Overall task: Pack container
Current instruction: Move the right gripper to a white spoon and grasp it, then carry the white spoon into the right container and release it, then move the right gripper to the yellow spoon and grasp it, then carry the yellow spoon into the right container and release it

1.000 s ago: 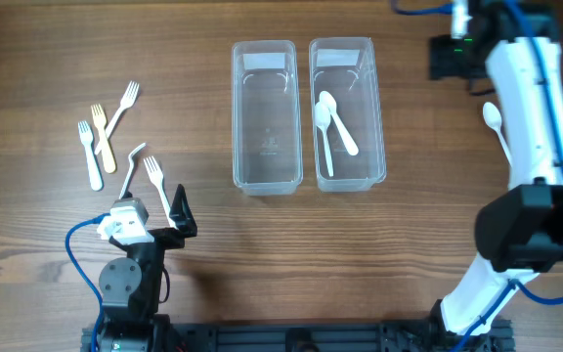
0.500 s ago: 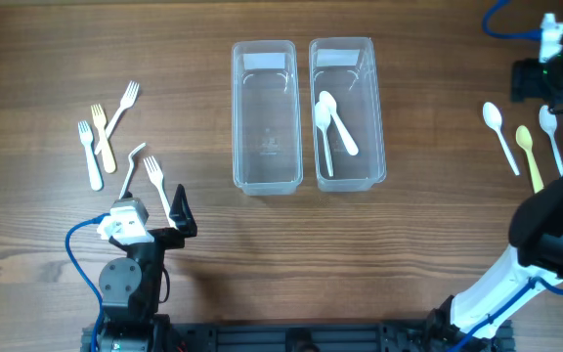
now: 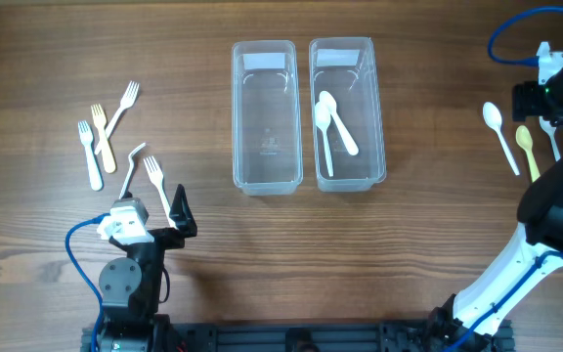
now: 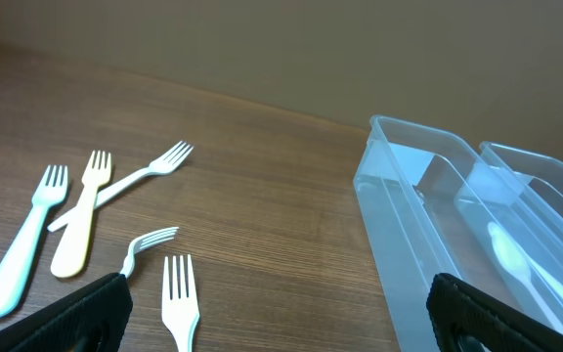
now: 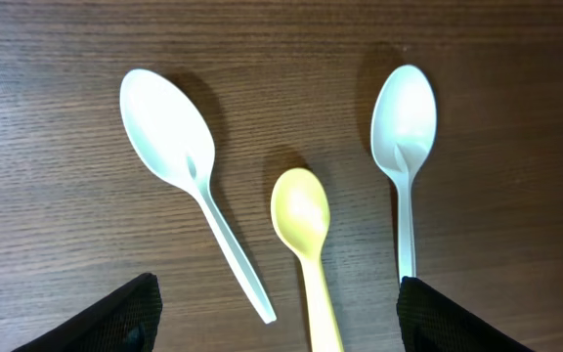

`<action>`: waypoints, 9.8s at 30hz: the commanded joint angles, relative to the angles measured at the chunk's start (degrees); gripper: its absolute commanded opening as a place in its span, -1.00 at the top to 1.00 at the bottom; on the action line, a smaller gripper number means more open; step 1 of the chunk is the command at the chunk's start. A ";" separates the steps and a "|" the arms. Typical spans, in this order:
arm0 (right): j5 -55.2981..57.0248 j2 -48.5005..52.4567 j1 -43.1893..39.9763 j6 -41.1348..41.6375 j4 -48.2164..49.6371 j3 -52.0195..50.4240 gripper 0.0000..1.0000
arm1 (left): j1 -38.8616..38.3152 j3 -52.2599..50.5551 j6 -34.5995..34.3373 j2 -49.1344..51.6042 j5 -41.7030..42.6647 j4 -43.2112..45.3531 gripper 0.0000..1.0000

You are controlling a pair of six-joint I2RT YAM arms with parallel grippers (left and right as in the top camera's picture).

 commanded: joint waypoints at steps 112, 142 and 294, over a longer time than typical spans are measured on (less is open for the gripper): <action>-12.50 -9.53 42.66 30.60 9.49 -0.55 0.84 | 0.33 -0.07 0.50 -0.09 -0.33 -0.17 -0.99; -4.44 -16.15 36.98 27.06 7.28 -7.04 0.01 | 0.33 -0.07 0.48 -0.09 -0.33 -0.17 -0.99; -7.50 -13.40 45.35 25.09 22.97 -17.22 0.91 | 0.33 -0.07 0.50 -0.09 -0.33 -0.17 -1.00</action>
